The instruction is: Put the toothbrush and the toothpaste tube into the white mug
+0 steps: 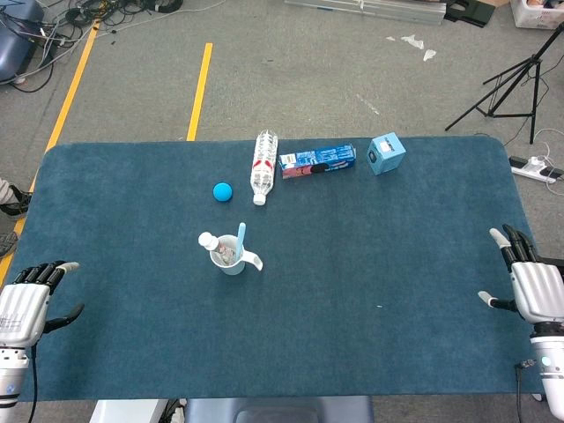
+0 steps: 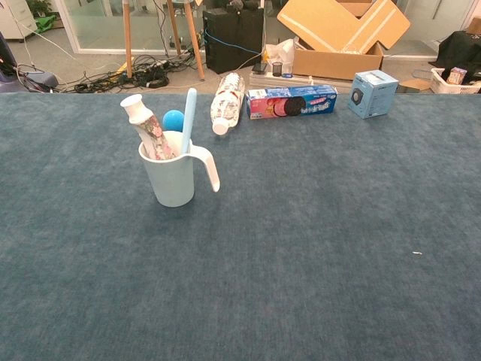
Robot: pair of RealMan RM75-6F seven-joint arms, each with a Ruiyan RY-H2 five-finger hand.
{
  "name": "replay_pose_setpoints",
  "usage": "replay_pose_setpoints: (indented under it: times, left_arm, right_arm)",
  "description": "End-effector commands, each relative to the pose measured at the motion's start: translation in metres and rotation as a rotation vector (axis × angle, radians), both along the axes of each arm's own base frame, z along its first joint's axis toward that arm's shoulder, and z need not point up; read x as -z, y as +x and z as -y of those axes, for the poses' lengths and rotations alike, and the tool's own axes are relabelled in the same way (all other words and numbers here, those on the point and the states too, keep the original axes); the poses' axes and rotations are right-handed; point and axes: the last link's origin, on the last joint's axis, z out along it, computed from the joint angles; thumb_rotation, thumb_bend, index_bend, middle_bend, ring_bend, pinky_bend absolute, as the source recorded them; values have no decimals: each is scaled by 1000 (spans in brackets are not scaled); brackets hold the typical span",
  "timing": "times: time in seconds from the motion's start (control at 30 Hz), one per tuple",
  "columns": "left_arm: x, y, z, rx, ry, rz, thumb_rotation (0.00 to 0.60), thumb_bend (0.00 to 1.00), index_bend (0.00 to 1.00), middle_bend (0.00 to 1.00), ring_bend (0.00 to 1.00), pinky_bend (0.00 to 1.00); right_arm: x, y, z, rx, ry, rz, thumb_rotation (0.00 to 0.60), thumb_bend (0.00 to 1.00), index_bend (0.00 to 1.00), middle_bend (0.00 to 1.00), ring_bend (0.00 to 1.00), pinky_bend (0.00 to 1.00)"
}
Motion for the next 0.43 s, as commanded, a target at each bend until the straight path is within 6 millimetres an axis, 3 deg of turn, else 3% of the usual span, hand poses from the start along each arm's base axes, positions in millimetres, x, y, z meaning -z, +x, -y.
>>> replay_pose_setpoints:
  times: [0.03, 0.43]
  left_arm:
    - [1, -9, 4, 4, 9, 17, 600, 185, 285, 313, 280, 300]
    - [3, -27, 8, -61, -2, 16, 600, 186, 293, 315, 280, 300]
  right_arm:
    - [1, 0, 1, 2, 7, -3, 600, 15, 109, 35, 11, 397]
    - [7, -2, 8, 10, 37, -3, 600, 15, 109, 35, 11, 397]
